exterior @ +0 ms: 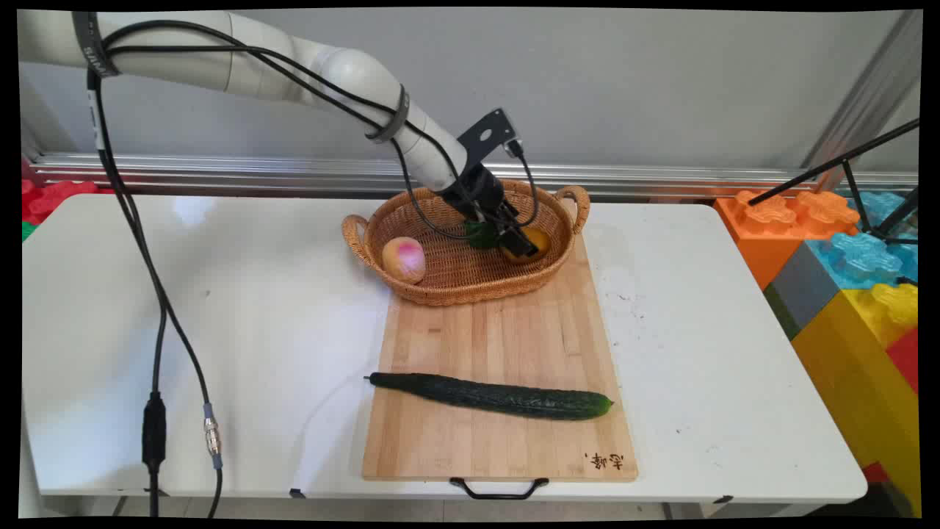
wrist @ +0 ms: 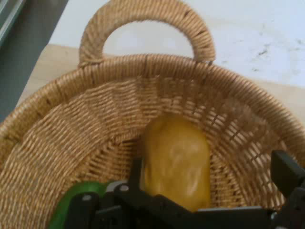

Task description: Pick up the cucumber from the cutting board

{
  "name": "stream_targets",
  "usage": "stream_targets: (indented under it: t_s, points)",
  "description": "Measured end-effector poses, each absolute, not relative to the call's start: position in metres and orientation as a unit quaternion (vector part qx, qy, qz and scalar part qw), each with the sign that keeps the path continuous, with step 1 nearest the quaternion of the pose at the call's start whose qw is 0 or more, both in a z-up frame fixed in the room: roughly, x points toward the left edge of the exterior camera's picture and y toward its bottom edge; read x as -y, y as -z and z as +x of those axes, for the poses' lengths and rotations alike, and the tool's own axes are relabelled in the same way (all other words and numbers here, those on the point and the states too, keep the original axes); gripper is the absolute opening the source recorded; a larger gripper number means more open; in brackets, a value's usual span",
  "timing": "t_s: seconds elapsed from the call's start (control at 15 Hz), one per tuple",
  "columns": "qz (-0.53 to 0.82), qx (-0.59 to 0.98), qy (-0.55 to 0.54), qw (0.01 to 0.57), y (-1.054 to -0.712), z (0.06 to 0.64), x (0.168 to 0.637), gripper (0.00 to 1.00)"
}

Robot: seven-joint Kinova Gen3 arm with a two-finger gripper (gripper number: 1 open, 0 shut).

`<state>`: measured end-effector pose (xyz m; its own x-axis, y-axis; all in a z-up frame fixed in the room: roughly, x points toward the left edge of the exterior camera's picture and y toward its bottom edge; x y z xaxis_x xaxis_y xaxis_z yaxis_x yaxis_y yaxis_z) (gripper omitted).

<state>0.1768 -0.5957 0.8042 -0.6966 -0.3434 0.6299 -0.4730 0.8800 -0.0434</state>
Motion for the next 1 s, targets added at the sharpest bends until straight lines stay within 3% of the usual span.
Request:
stream_targets:
  t_s: [0.4,1.0]
  points:
    - [0.204,0.919,-0.094,0.325,-0.839,0.158,0.575,1.0]
    - [0.123,0.944,0.0,0.307,-0.897,0.151,0.478,1.0]
